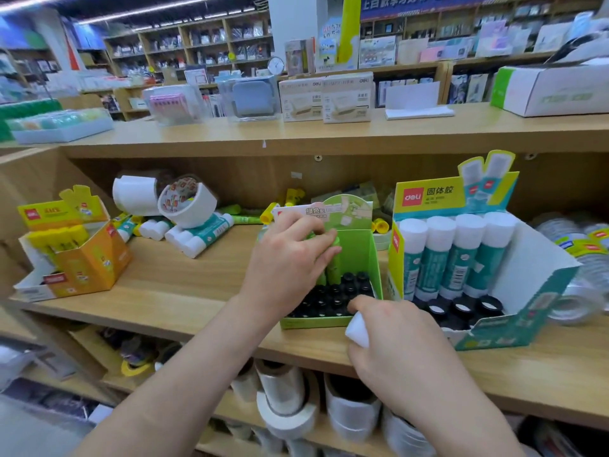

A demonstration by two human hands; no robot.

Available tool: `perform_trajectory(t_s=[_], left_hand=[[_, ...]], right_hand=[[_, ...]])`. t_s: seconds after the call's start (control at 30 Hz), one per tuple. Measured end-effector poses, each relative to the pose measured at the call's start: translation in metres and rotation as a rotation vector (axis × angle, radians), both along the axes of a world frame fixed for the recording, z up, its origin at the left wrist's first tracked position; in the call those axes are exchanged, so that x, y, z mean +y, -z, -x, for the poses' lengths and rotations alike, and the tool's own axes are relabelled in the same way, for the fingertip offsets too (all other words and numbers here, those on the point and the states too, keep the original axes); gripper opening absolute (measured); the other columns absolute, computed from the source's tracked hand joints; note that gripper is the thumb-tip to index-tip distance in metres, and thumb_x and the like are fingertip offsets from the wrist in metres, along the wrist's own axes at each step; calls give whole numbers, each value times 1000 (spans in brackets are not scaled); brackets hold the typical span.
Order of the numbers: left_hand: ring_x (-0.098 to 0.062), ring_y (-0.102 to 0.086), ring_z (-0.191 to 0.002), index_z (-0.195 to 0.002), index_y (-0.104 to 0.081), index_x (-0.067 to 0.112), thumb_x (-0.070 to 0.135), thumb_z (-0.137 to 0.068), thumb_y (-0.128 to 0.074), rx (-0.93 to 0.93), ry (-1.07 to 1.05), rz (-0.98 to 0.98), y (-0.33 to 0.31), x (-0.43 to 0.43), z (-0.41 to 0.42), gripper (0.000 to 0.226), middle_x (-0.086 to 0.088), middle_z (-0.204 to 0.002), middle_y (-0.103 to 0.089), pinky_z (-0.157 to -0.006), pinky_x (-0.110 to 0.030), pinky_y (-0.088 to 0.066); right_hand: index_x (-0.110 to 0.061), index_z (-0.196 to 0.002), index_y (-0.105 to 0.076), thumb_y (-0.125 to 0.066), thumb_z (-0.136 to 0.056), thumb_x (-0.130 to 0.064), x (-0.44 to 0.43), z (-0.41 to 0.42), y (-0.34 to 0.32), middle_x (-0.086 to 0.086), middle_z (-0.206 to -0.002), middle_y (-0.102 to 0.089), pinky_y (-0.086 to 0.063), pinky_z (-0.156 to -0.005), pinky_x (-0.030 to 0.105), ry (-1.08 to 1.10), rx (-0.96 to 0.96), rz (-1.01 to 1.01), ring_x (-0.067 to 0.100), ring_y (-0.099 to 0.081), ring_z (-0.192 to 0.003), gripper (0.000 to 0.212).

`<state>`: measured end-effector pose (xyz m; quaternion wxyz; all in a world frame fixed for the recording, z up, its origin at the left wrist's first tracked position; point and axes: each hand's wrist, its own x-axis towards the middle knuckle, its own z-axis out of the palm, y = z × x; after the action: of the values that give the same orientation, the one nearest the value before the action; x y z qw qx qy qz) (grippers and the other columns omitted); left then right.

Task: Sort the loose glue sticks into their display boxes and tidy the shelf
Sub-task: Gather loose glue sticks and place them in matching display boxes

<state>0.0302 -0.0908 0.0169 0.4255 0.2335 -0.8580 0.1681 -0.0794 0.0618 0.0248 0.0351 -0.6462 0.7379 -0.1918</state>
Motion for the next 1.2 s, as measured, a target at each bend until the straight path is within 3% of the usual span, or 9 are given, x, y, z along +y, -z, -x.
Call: perform_trajectory(t_s=[0.3,0.47,0.53,0.6,0.73,0.87,0.97,1.1,1.2], left_hand=[[-22,-56,-73,-94,-75,13,22,-86,-64,-61,-135,-17,-2,11,3,16,1,-77,-61,-50,-36,-49],[-22,-63,-77,-88,-75,18,26,-82,-65,45,-126,-191,-6,20,1,15,2,-81,-70,-58,-35,-53],[-18,-65,-89,-99,-74,16,28,-86,-59,100,-113,-231,-6,26,-5,23,2,-94,-73,-71,-35,-55],[-10,-62,-98,-105,-72,17,27,-90,-57,223,-42,-345,-8,42,-13,24,6,-102,-72,-84,-31,-51],[-13,-68,-89,-103,-71,27,44,-83,-62,431,309,-1060,-8,100,-19,28,5,-90,-74,-78,-32,-55],[-19,-70,-77,-106,-67,30,40,-67,-77,467,463,-1312,2,125,-7,41,-5,-86,-75,-69,-28,-55],[-16,-70,-76,-105,-66,25,24,-69,-78,529,477,-1329,0,126,-1,38,-6,-82,-75,-69,-23,-53],[-16,-71,-81,-104,-69,25,23,-74,-72,521,495,-1287,-2,124,6,31,-3,-86,-75,-69,-22,-52],[-15,-71,-86,-98,-74,26,19,-76,-70,537,504,-1206,-5,125,15,24,0,-89,-75,-73,-20,-53]], right_hand=[[-25,-102,-51,-52,-82,-28,-5,4,0,-1,-91,-60,-43,-68,33,-6,-34,50,24,-54,-87,20],[-35,-124,-50,-55,-87,-35,-3,4,2,-10,-113,-63,-42,-82,28,-12,-200,160,16,-55,-107,38],[-38,-116,-57,-63,-84,-41,0,4,0,-20,-104,-65,-41,-81,16,-11,-394,313,5,-57,-101,32],[-34,-94,-66,-73,-79,-40,1,6,-7,-15,-83,-69,-44,-72,14,-9,-729,451,3,-60,-79,18],[-10,-85,-60,-69,-80,-29,6,12,-22,9,-68,-61,-44,-49,25,-135,-1634,497,17,-50,-56,22],[-10,-87,-57,-55,-83,-25,6,14,-20,8,-69,-52,-46,-56,27,-183,-1904,478,18,-48,-61,16],[-16,-88,-66,-55,-86,-31,11,20,-17,4,-77,-56,-48,-68,29,-161,-1771,492,14,-55,-71,18],[-34,-100,-68,-60,-83,-53,22,42,-27,-13,-81,-64,-47,-68,16,-97,-1134,490,0,-59,-77,27],[-31,-104,-66,-69,-70,-36,32,58,-38,-8,-83,-69,-51,-62,15,-83,-1019,564,4,-65,-74,34]])
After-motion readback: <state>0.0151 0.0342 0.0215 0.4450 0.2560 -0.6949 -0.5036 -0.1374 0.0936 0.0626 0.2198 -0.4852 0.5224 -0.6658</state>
